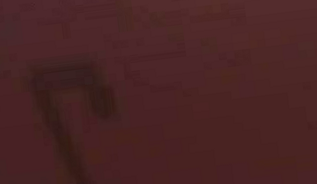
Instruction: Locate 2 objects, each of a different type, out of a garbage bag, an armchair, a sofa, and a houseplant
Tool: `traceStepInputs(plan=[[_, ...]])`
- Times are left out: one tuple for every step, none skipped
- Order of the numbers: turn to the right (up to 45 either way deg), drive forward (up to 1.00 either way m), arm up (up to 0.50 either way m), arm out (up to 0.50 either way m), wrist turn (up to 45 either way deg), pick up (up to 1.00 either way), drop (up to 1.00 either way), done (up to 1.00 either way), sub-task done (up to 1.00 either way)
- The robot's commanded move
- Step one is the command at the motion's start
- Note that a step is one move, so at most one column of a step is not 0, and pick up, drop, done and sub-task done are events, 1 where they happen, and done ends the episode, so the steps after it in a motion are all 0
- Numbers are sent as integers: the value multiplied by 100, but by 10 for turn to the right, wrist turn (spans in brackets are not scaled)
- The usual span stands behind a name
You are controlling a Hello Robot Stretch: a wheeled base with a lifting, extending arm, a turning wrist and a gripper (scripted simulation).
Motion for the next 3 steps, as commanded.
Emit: traceStepInputs(plan=[[450, 0, 0, 0, 0, 0, 0, 0, 0], [450, 0, 0, 0, 0, 0, 0, 0, 0], [450, 0, 0, 0, 0, 0, 0, 0, 0]])
